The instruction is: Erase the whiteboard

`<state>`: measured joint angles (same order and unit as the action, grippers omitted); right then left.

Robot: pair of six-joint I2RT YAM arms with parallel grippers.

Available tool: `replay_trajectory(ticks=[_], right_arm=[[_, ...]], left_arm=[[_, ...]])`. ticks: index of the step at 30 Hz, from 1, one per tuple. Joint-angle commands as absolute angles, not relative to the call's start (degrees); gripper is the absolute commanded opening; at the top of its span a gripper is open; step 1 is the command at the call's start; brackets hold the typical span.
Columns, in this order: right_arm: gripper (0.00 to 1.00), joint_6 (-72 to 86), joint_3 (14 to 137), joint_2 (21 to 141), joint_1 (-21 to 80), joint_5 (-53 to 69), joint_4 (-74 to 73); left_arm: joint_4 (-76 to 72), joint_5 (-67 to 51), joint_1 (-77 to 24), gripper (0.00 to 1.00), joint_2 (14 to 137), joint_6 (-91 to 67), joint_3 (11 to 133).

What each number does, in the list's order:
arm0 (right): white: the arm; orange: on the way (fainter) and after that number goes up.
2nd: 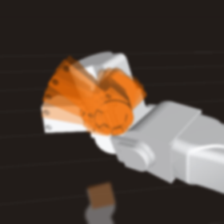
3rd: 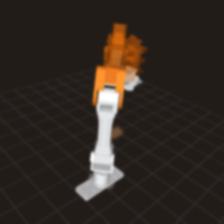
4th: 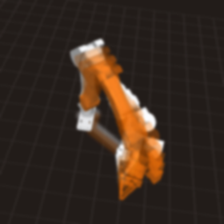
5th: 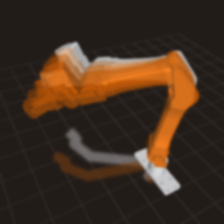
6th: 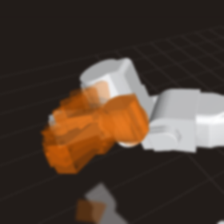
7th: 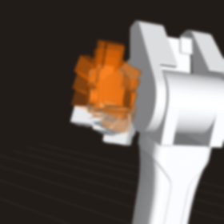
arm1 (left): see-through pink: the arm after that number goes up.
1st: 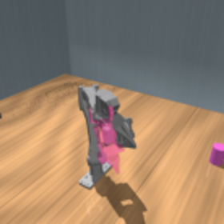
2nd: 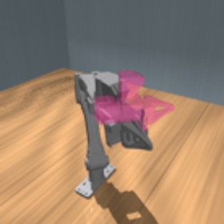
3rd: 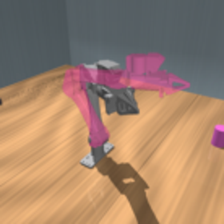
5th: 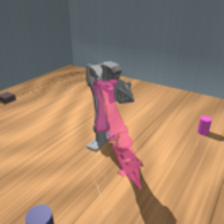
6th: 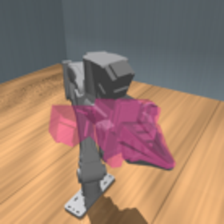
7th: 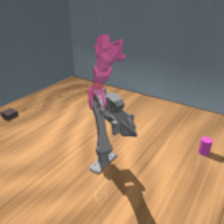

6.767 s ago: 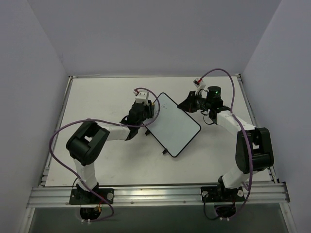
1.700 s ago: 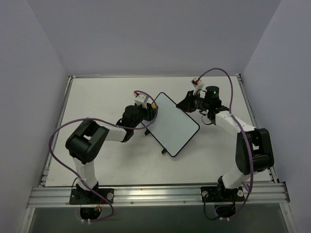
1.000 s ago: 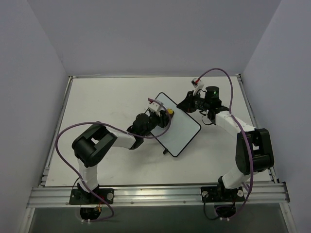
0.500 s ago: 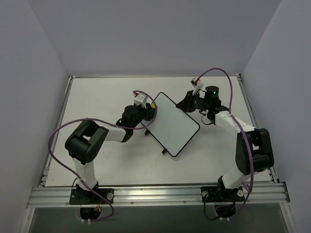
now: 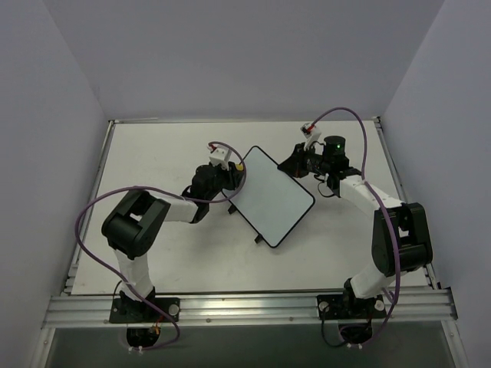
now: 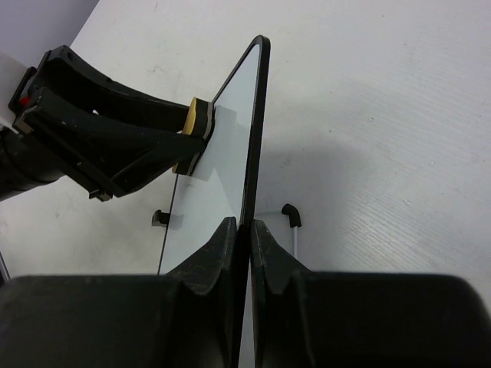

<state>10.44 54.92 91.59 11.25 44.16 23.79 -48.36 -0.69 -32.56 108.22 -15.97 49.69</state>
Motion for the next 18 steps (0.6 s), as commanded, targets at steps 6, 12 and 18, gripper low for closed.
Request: replay_trajectory(ticks=[6, 12, 18], right_arm=[[0.0, 10.63, 55.28, 90.79, 15.47, 52.29, 20.57], [0.0, 10.63, 55.2, 90.88, 15.47, 52.29, 20.65], [0.0, 10.99, 55.02, 90.97, 15.56, 52.21, 21.18]], left_arm=[[-45.17, -0.53, -43.4, 0.02, 108.28, -13.71, 50.63], [-45.53, 3.24, -50.08, 0.02, 108.89, -13.27, 48.96], [-45.7, 5.27, -55.45, 0.02, 111.0, -12.66, 48.96]])
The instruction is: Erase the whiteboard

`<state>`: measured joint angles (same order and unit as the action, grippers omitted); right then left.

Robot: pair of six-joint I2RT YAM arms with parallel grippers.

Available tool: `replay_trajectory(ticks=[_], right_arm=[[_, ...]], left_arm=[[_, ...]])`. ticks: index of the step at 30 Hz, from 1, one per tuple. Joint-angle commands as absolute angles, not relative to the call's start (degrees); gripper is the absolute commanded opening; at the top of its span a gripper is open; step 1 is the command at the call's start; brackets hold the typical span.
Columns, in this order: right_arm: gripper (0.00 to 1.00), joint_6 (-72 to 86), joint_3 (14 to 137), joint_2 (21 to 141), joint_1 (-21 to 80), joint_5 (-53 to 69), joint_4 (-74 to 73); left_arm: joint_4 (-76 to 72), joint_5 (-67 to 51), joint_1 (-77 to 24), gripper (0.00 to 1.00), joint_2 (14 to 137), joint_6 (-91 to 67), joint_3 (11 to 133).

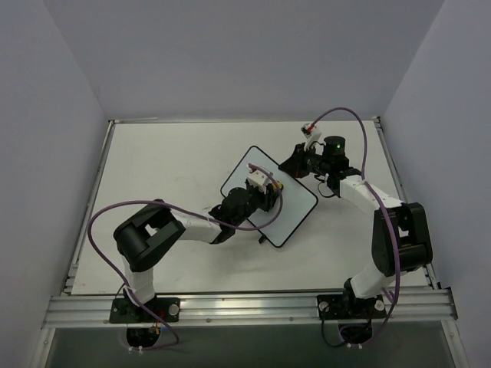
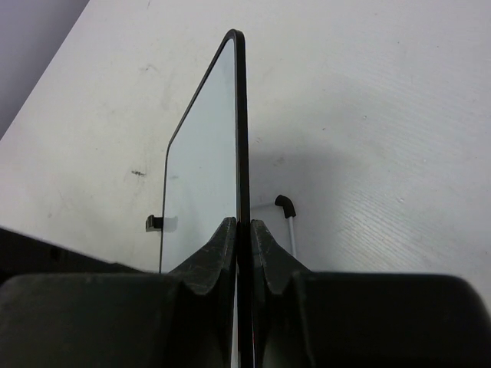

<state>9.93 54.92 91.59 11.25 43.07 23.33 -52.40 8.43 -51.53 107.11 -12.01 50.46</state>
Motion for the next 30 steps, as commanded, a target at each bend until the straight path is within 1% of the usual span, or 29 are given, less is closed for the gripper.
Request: replay_trajectory(ticks=[1, 6, 14, 20, 30], right_arm=[[0.0, 10.99, 55.02, 90.88, 15.64, 52.21, 21.09], [0.0, 10.81, 55.11, 90.79, 15.73, 52.12, 20.92], [0.0, 10.81, 55.37, 90.62, 15.73, 52.12, 20.66], [0.0, 10.55, 55.63, 90.53, 15.73, 52.12, 20.3], [0.0, 10.2, 56.07, 90.7, 15.82, 51.42, 19.43]], left_arm=[[-45.53, 5.71, -56.07, 0.02, 111.18, -12.57, 49.04], [-44.83, 7.12, -60.37, 0.02, 112.41, -12.22, 50.09], [-43.86, 7.29, -63.98, 0.02, 113.91, -12.65, 50.62], [-44.12, 7.29, -65.39, 0.02, 113.64, -13.89, 49.14], [-43.77, 9.4, -65.48, 0.02, 108.47, -13.36, 46.67]])
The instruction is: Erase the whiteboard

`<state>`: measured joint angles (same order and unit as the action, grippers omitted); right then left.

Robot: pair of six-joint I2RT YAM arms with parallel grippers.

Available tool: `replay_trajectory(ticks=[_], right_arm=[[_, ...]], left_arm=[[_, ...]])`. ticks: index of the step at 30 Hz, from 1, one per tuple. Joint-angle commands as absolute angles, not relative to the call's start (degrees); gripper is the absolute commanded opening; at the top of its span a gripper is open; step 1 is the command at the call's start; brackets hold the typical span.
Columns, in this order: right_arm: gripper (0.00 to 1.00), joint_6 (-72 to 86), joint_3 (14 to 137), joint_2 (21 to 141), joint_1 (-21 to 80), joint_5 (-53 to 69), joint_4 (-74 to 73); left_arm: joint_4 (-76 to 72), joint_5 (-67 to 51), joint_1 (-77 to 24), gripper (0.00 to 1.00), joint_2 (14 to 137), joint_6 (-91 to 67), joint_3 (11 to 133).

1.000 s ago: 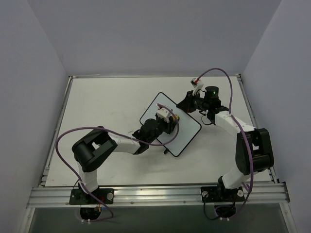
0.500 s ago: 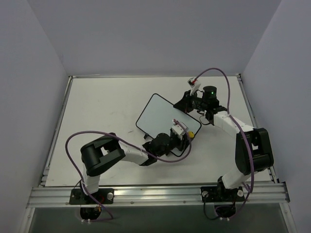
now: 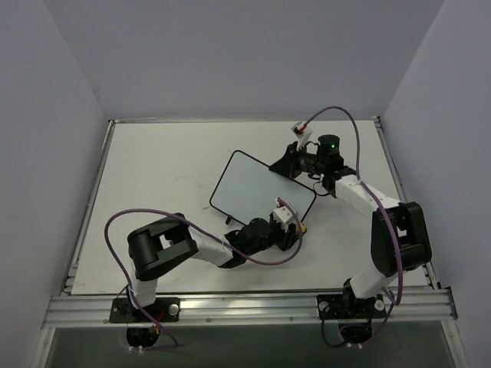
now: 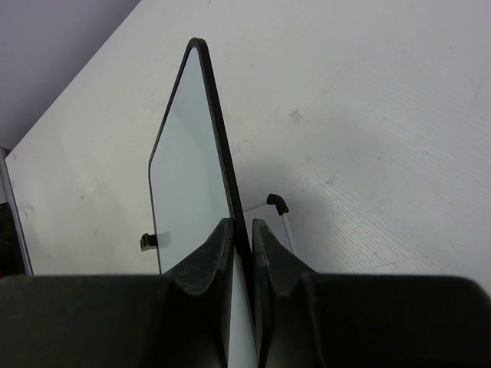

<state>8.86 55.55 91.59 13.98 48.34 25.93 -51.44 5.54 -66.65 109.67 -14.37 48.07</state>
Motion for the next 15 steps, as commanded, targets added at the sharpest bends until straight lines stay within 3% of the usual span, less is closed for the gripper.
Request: replay_trajectory(ticks=[1, 15], right_arm=[[0.0, 10.2, 56.16, 90.79, 15.91, 51.24, 19.25], [0.0, 10.11, 56.16, 90.97, 16.0, 50.27, 18.98]], left_arm=[[-43.68, 9.49, -65.48, 0.02, 107.94, -13.27, 46.67], [-39.38, 11.95, -58.19, 0.02, 90.54, -14.76, 40.78]])
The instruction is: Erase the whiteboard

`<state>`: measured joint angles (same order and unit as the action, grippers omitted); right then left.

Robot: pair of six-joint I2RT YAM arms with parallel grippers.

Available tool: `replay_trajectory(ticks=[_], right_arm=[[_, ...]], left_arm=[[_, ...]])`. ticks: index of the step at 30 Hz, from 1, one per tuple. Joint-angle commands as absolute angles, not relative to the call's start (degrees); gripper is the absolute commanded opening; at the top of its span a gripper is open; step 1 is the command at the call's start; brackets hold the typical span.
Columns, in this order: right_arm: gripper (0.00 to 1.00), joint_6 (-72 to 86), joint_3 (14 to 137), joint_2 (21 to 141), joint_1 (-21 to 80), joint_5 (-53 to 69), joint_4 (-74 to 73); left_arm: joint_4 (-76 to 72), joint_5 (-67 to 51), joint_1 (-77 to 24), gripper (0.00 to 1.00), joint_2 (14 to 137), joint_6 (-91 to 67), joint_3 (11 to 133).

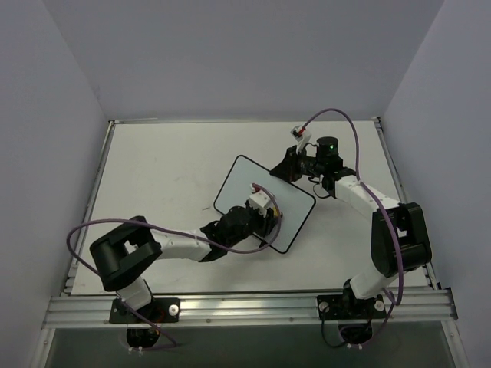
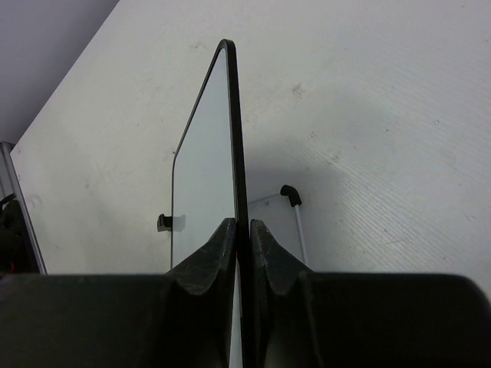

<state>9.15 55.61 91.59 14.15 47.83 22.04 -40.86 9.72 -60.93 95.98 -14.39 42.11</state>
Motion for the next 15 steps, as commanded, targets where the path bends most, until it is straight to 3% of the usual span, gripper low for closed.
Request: replay_trajectory(ticks=[1, 8, 11, 15], right_arm=[[0.0, 10.19, 56.16, 91.05, 16.0, 50.19, 19.07], [0.0, 10.46, 56.07, 91.41, 16.08, 49.57, 19.16], [0.06, 10.46, 56.07, 91.23, 16.0, 49.31, 19.16], [0.26, 10.63, 55.9, 90.97, 16.0, 48.87, 19.16]], left_arm=[[-38.85, 12.3, -56.53, 0.02, 89.31, -14.94, 40.43], [-31.21, 17.91, -51.86, 0.02, 80.34, -14.94, 40.25], [-28.05, 22.39, -50.72, 0.02, 76.92, -16.6, 40.69], [-24.09, 27.32, -48.88, 0.02, 74.28, -19.24, 40.96]])
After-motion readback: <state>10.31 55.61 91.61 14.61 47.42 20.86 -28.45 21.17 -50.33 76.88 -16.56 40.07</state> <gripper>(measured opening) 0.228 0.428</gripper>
